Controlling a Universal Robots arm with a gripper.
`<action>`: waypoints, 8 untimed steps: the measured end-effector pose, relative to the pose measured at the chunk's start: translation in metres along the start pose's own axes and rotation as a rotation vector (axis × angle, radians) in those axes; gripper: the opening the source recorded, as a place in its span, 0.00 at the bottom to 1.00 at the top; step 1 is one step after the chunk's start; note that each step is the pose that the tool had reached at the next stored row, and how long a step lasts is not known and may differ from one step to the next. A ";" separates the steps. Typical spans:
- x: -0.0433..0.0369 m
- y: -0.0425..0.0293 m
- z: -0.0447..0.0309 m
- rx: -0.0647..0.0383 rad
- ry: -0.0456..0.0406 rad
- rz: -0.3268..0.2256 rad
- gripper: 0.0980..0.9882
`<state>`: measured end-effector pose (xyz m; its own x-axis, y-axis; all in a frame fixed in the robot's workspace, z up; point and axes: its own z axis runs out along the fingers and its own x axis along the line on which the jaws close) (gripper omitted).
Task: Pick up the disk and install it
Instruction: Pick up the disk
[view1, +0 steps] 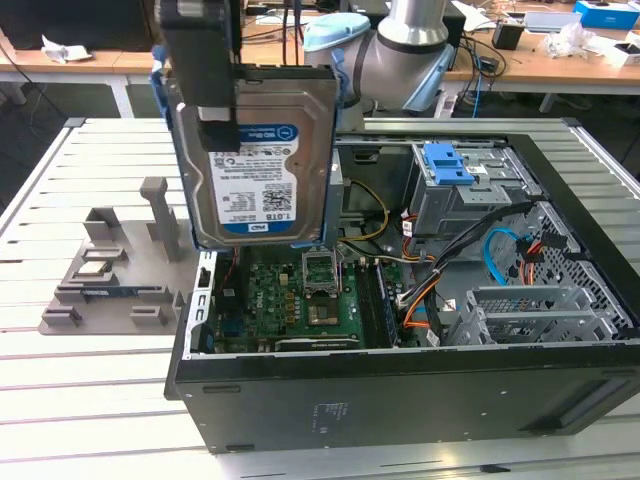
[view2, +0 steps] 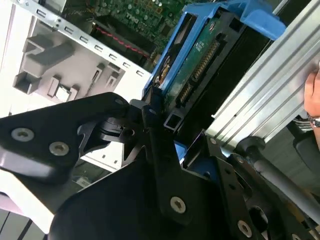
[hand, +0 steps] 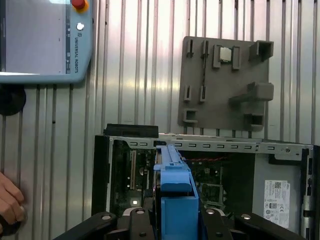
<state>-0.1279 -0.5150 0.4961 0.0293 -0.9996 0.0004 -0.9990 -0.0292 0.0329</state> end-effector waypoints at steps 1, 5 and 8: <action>0.0002 -0.0045 0.0015 0.000 0.0004 0.000 0.30; 0.0011 -0.0356 0.0078 -0.001 0.0013 0.000 0.30; 0.0016 -0.0525 0.0073 -0.001 0.0012 0.000 0.30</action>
<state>-0.0757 -0.5151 0.4871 0.0293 -0.9996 0.0017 -0.9990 -0.0292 0.0339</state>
